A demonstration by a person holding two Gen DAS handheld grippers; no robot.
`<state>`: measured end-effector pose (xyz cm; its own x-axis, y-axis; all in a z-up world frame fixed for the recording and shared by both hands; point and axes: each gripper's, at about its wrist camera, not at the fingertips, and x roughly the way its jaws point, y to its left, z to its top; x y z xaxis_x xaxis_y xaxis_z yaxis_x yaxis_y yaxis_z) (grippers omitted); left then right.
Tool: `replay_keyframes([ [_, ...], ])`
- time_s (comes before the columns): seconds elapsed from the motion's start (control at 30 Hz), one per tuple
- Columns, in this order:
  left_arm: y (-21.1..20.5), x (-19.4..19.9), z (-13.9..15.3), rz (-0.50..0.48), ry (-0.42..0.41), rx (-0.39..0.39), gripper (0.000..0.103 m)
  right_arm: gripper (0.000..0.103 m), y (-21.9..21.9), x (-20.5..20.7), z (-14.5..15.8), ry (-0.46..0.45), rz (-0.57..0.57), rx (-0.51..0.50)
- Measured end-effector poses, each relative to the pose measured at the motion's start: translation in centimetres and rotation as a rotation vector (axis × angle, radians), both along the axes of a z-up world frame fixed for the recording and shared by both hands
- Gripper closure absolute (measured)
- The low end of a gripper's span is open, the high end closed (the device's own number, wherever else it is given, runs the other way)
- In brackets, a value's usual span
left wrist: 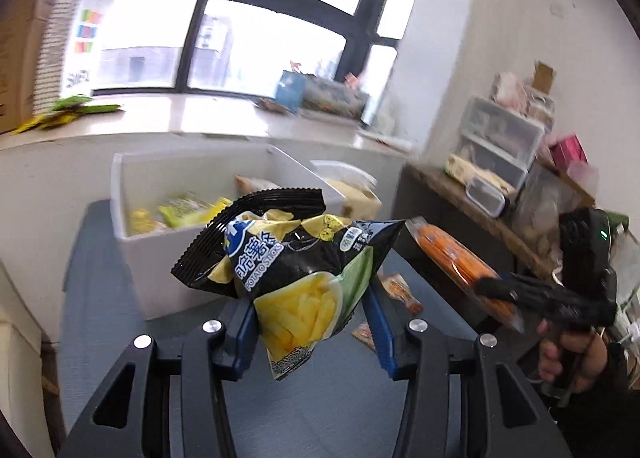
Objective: Organize snacks
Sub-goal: 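Carry both bags over the white box and release them inside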
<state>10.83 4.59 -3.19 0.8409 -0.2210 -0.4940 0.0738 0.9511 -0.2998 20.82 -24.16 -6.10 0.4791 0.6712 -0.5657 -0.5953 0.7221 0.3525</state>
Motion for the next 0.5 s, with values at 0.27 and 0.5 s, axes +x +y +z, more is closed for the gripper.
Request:
replay_keyframes([
  [0.27,6.1,3.3,3.1,0.114,-0.059,-0.016,0.051,0.043,9.1,7.2,3.5,-0.045,0.023,0.017],
  [0.5,10.4,10.9,3.5,0.169,0.001,0.001,0.051,0.043,16.8,14.1,4.1,-0.016,0.008,-0.037],
])
